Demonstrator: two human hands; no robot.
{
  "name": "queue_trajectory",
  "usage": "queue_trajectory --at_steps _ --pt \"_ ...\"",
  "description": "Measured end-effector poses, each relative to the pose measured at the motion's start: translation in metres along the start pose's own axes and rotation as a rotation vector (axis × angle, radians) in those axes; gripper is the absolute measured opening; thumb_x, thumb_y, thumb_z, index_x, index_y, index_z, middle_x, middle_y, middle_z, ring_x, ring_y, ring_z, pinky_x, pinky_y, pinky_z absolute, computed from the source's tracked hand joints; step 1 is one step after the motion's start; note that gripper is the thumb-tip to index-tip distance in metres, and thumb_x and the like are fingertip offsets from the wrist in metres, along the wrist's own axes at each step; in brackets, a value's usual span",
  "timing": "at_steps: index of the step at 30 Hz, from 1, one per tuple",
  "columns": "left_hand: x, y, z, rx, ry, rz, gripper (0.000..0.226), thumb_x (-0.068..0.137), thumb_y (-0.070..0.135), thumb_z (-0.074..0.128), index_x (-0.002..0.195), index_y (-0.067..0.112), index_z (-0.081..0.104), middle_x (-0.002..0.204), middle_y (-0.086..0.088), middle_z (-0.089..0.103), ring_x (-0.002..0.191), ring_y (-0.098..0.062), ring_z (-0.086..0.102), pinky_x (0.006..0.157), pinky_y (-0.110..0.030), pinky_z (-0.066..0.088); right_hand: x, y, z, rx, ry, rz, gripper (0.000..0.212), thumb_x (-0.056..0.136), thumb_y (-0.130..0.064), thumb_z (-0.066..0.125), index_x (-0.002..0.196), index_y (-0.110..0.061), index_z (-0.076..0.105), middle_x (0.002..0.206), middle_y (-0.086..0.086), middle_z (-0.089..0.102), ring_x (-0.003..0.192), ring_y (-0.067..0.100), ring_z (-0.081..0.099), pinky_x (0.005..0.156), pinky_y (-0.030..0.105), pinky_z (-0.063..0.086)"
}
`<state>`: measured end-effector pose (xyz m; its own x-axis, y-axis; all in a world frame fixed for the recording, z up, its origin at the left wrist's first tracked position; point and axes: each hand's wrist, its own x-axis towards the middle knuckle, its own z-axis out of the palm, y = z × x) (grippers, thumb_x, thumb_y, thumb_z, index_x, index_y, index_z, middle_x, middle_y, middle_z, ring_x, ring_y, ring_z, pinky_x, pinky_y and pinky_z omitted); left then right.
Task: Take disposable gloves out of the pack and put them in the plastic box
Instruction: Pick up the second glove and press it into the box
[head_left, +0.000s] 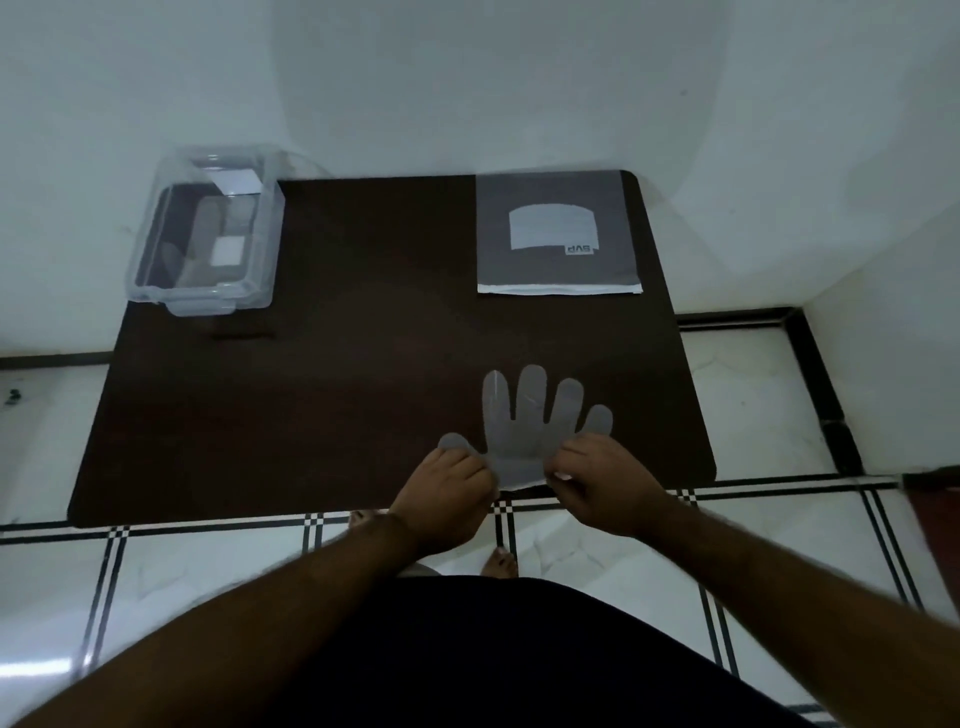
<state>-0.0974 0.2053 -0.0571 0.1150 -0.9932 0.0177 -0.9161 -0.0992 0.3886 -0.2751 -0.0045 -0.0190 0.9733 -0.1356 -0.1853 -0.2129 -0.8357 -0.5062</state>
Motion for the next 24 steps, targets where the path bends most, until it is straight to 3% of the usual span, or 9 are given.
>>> queue_trajectory --at_steps 4,7,9,11,15,18,24 --pt "-0.006 -0.008 -0.056 -0.460 0.115 -0.257 0.017 0.104 0.036 0.057 0.105 0.024 0.069 0.101 0.007 0.070 0.097 -0.010 0.063 0.085 -0.039 0.057 0.032 -0.028 -0.043 0.315 0.004 0.111 0.006 0.098 -0.027 0.069 0.104 -0.028 0.068 0.105 -0.012 0.067 0.098 0.003 0.064 0.084 0.027 0.057" --pt "-0.010 -0.016 -0.103 -0.792 0.233 -0.386 0.017 0.106 0.031 0.060 0.105 0.016 0.067 0.090 -0.006 0.071 0.081 -0.029 0.070 0.072 -0.049 0.060 0.062 -0.060 -0.073 0.533 0.110 0.106 0.004 0.098 -0.017 0.071 0.100 -0.021 0.071 0.096 -0.004 0.072 0.090 0.012 0.070 0.079 0.029 0.060" --pt "-0.009 -0.024 -0.132 -0.935 0.320 -0.441 0.019 0.109 0.022 0.060 0.104 0.003 0.063 0.084 -0.020 0.068 0.072 -0.045 0.065 0.065 -0.053 0.056 0.085 -0.081 -0.090 0.646 0.176 0.103 0.006 0.096 -0.011 0.073 0.097 -0.017 0.072 0.092 0.001 0.075 0.088 0.019 0.073 0.082 0.035 0.061" --pt "-0.008 -0.035 -0.159 -1.040 0.406 -0.493 0.019 0.109 0.010 0.059 0.104 -0.008 0.060 0.082 -0.023 0.068 0.067 -0.040 0.061 0.059 -0.045 0.054 0.110 -0.101 -0.109 0.752 0.192 0.105 0.005 0.095 -0.006 0.072 0.097 -0.011 0.072 0.091 0.006 0.078 0.087 0.024 0.076 0.083 0.039 0.062" --pt "-0.014 -0.069 -0.219 -1.106 0.486 -0.505 0.016 0.108 0.012 0.060 0.108 -0.004 0.064 0.086 -0.019 0.070 0.074 -0.032 0.064 0.063 -0.036 0.054 0.162 -0.139 -0.149 0.885 0.127 0.110 0.007 0.097 -0.003 0.071 0.104 -0.002 0.072 0.097 0.020 0.077 0.087 0.025 0.075 0.085 0.042 0.062" --pt "-0.023 -0.107 -0.259 -1.104 0.555 -0.505 0.023 0.108 0.015 0.062 0.112 -0.007 0.065 0.093 -0.018 0.068 0.083 -0.030 0.063 0.072 -0.036 0.055 0.208 -0.166 -0.170 0.932 0.084 0.109 0.009 0.094 -0.004 0.076 0.102 -0.007 0.074 0.099 0.015 0.079 0.086 0.024 0.076 0.089 0.047 0.062" --pt "-0.034 -0.198 -0.330 -0.950 0.617 -0.505 0.013 0.104 0.010 0.068 0.099 -0.002 0.071 0.079 -0.012 0.068 0.067 -0.015 0.063 0.066 -0.028 0.054 0.307 -0.219 -0.194 1.024 0.081 0.061 0.010 0.092 0.000 0.077 0.098 -0.005 0.071 0.096 0.018 0.078 0.080 0.025 0.073 0.083 0.042 0.065"
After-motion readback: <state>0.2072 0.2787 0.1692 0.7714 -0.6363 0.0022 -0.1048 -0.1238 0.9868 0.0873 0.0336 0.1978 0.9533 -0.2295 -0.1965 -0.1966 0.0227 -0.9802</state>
